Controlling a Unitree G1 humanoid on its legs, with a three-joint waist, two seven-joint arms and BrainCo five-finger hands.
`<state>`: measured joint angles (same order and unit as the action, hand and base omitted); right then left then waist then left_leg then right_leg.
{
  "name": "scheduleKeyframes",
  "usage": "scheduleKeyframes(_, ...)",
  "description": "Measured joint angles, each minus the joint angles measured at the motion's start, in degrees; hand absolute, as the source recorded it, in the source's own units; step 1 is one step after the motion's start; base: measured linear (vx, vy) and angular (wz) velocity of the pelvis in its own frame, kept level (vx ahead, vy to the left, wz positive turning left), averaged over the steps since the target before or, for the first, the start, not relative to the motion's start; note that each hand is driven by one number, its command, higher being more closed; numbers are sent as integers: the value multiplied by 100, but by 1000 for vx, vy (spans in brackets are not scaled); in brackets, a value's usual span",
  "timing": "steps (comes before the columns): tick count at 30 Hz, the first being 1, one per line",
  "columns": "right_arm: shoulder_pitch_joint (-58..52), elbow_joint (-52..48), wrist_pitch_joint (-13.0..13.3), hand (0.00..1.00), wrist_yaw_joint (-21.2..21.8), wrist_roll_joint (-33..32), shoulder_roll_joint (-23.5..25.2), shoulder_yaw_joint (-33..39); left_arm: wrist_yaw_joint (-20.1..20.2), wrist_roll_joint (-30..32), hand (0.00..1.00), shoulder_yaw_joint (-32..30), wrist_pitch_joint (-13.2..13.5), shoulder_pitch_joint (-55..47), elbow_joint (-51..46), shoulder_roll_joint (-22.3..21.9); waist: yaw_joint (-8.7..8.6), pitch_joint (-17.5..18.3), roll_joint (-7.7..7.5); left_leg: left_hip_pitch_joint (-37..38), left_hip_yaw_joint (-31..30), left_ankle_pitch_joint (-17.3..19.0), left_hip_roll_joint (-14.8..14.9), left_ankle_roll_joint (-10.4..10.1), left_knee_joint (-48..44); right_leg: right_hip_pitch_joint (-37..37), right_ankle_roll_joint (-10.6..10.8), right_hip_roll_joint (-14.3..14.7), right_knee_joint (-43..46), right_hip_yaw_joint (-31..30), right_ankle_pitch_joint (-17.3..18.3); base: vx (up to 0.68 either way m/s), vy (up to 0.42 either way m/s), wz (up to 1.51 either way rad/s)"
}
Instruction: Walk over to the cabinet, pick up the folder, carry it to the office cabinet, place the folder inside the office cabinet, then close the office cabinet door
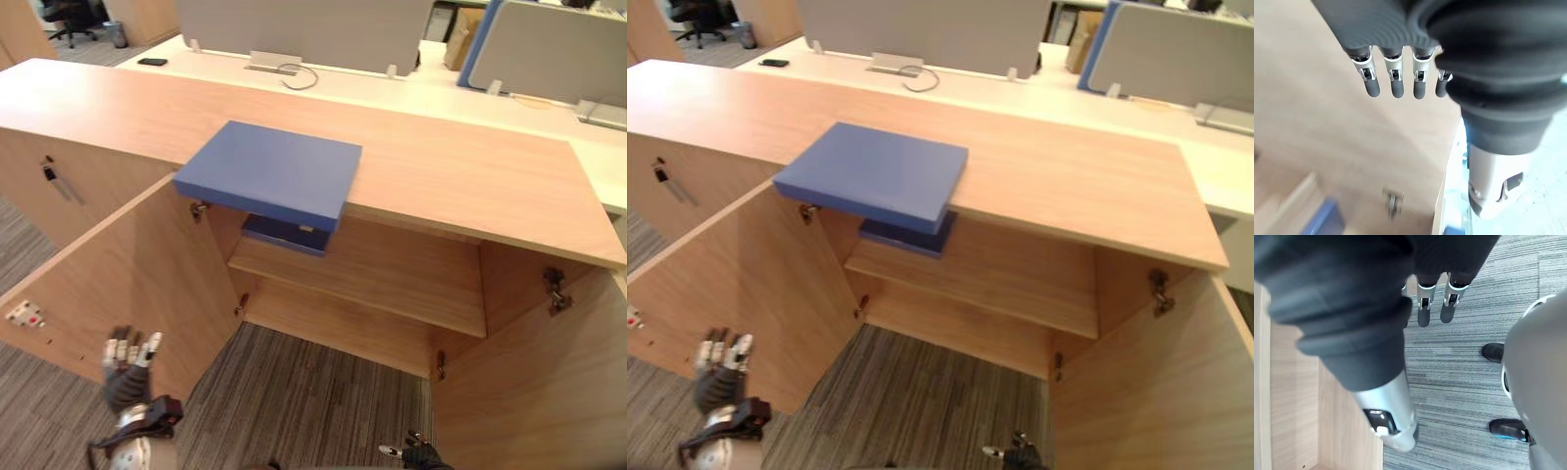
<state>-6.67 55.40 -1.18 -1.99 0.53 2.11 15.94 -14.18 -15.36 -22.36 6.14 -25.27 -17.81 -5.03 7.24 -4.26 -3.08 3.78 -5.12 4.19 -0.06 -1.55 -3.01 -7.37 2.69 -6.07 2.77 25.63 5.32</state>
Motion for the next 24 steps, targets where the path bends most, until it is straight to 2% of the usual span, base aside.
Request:
scheduleKeyframes(2, 0, -43, 5, 0, -147, -124, 114, -1, -701, 908, 0, -292, 1, -47, -355, -32, 26, 55, -84, -82, -87, 13, -65, 18, -38, -5, 45, -58, 4, 100, -11, -26, 61, 25)
scheduleKeyframes(3, -14, -75, 6, 0, -190, -166, 152, -1, -874, 1102, 0, -361, 0, -73, -457, -45, 49, 65, -100, -81, -87, 15, -75, 22, -37, -5, 55, -69, 8, 100, -17, -19, 71, 15)
scheduleKeyframes(5, -43, -116, 19, 0, -303, -178, 182, -33, -1546, 1861, 0, -549, -24, -119, -835, -71, 152, 110, -158, -84, -139, 13, -133, 26, -41, -20, 85, -130, 7, 108, -35, -4, 63, 10)
scheduleKeyframes(7, -43, -120, 37, 0, -414, -198, 195, -132, -2059, 2481, 0, -546, -80, -106, -1259, -42, 165, 139, -192, -78, -185, 10, -177, 32, -52, -61, 103, -171, 2, 120, -46, 4, 56, 18)
scheduleKeyframes(8, -41, -119, 41, 0, -444, -202, 199, -179, -2159, 2637, 0, -529, -82, -88, -1370, -24, 165, 157, -208, -77, -191, 9, -187, 33, -54, -64, 103, -180, 2, 121, -46, 9, 52, 12)
scheduleKeyframes(10, 12, -104, 83, 0, -488, -216, 174, -278, -2491, 3404, 0, -241, -170, 144, -1603, 142, 166, 212, -226, -81, -192, 0, -226, 46, -54, -68, 133, -204, -29, 104, -66, 2, 19, 1)
scheduleKeyframes(13, 97, 115, 144, 0, -500, -183, 164, -475, -2602, 4181, 0, 187, -366, 485, -1572, 683, 139, 292, -236, -100, -133, -3, -241, 52, -39, -47, 139, -197, -114, 46, -73, -17, 6, -11)
scheduleKeyframes(14, 164, 300, 156, 0, -494, -158, 162, -482, -2596, 4639, 0, 379, -462, 698, -1493, 1010, 130, 297, -234, -116, -93, -3, -245, 52, -36, -28, 142, -187, -167, -23, -79, -15, -7, -22)
scheduleKeyframes(18, 251, 675, 166, 0, -469, -124, -4, -480, -2366, 5833, 0, 688, -627, 1363, -888, 1994, -35, 324, -174, -167, 137, -2, -184, 51, -46, 88, 89, -106, -288, -302, -181, -10, -11, -28)
scheduleKeyframes(21, 315, 737, 197, 0, -410, -2, -212, -476, -2084, 6354, 0, 809, -658, 1796, -92, 2554, -169, 326, -151, -155, 300, 1, -118, 48, -33, 153, -1, -23, -425, -486, -340, -15, -9, -39)
scheduleKeyframes(24, 313, 736, 245, 0, -343, 69, -419, -476, -1832, 6694, 0, 895, -679, 2140, 630, 2983, -213, 331, -115, -152, 487, -1, -94, 51, -32, 202, -18, 7, -521, -684, -445, -51, 14, -35)
